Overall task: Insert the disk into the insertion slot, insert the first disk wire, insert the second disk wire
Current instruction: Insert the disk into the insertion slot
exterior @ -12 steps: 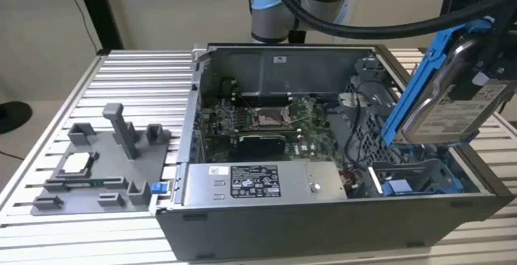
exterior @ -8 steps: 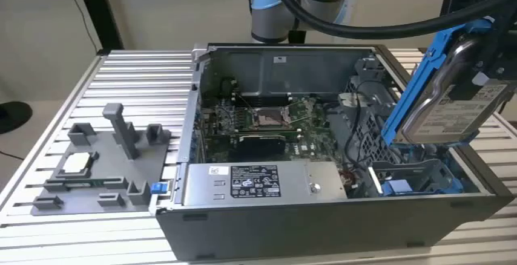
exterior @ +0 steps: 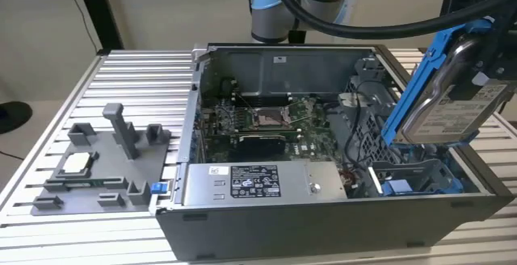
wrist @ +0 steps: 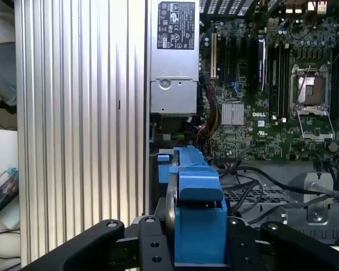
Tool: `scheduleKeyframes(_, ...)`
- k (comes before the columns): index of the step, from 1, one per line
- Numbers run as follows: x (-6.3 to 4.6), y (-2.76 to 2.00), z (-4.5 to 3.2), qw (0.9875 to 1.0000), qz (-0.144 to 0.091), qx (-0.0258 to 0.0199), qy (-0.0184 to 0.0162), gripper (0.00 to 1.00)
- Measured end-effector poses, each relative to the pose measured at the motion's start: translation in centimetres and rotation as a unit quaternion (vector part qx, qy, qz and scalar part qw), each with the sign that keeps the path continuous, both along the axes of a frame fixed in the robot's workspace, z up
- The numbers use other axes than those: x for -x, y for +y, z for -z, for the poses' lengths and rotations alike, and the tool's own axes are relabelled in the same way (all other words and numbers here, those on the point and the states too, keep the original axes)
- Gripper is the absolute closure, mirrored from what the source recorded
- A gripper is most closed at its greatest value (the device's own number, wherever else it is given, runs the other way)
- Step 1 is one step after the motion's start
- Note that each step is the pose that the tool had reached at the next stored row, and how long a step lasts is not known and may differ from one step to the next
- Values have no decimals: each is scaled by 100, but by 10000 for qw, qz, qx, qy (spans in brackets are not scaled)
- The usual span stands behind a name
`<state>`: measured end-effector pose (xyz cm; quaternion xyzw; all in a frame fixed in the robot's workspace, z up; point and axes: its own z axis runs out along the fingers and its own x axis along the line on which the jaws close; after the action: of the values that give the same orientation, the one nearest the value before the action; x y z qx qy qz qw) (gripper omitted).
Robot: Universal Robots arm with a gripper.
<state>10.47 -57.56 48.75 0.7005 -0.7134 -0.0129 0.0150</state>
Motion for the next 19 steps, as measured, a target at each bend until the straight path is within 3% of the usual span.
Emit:
scheduleKeyframes(6,-36,-10,58,10000,1,-1,0,100)
scheduleKeyframes(10,-113,-17,129,10000,0,0,0,100)
scheduleKeyframes(19,-140,-17,293,10000,-1,0,0,100)
